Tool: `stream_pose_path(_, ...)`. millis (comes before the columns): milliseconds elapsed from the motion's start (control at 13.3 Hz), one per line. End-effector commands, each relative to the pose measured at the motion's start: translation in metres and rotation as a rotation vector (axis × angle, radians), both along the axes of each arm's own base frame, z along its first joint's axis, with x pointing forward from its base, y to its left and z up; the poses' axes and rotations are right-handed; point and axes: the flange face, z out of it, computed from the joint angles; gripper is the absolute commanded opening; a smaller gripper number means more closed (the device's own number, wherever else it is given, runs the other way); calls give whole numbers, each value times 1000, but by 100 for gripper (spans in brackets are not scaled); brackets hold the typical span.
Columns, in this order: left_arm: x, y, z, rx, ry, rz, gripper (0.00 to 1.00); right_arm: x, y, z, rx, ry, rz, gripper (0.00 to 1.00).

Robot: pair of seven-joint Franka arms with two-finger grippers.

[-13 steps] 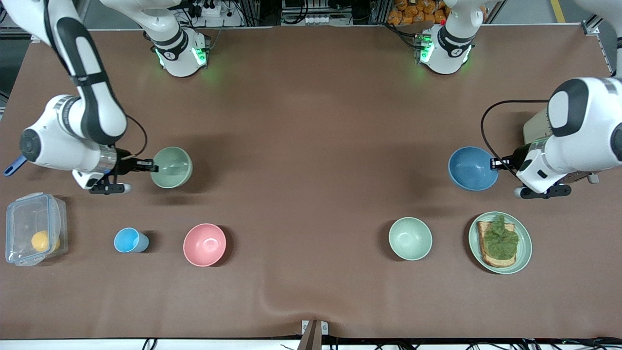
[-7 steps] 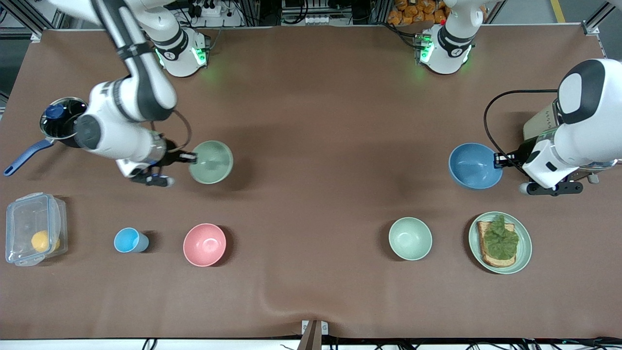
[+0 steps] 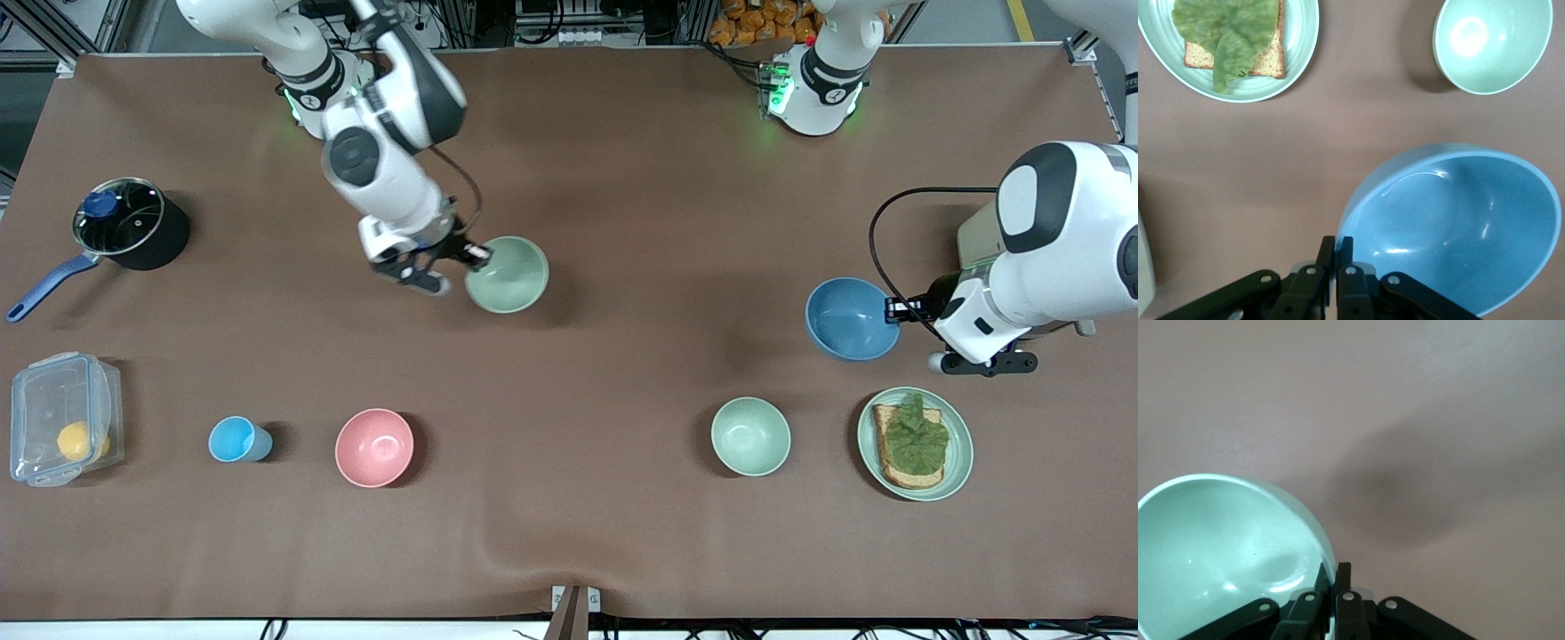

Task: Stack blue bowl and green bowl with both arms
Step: 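Carry the green bowl toward the table middle with the right gripper, then lower the green bowl, open the right gripper and draw it back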

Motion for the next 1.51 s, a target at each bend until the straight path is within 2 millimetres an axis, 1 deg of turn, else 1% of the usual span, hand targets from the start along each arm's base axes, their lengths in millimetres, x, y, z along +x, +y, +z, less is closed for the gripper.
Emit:
stream_pose_path(0, 6, -1, 2, -17, -18, -2, 0, -19, 32, -39, 9, -54, -71, 0)
stream_pose_path(75, 6, -1, 2, -17, -19, -1, 0, -26, 41, -58, 8, -81, -80, 0)
stream_pose_path(151, 6, -1, 2, -17, -20, -3, 0, -26, 43, -71, 7, -98, -87, 0)
stream_pose_path(226, 6, -1, 3, -16, -21, -4, 0, -34, 51, -85, 6, -96, -93, 0)
stream_pose_path(377, 6, -3, 3, -16, -26, -6, 0, -46, 63, -103, 16, -109, -106, 0)
stream_pose_path(452, 6, -3, 3, -16, -26, -6, 0, -47, 63, -108, 12, -109, -106, 0)
stream_pose_path(754, 7, -3, 3, -15, -27, -5, 0, -47, 62, -110, 8, -104, -109, 0)
stream_pose_path(905, 7, -3, 3, -15, -27, -5, 0, -48, 62, -117, -1, -98, -108, 0)
stream_pose_path(980, 7, -4, 5, -15, -30, -6, 0, -46, 61, -117, -2, -98, -109, 2)
stream_pose_path(1056, 7, -6, 6, -16, -32, -9, 0, -45, 61, -117, -3, -96, -109, 45)
stream_pose_path(1131, 7, -8, 6, -15, -31, -7, 0, -44, 59, -118, -4, -93, -113, 80)
stream_pose_path(1206, 7, -9, 6, -14, -30, -3, 0, -43, 59, -116, -3, -92, -117, 100)
stream_pose_path(1357, 7, -11, 6, -14, -30, -4, 0, -41, 59, -112, -10, -67, -114, 100)
stream_pose_path(1433, 6, -11, 6, -14, -29, -3, 0, -34, 58, -103, -18, -30, -118, 100)
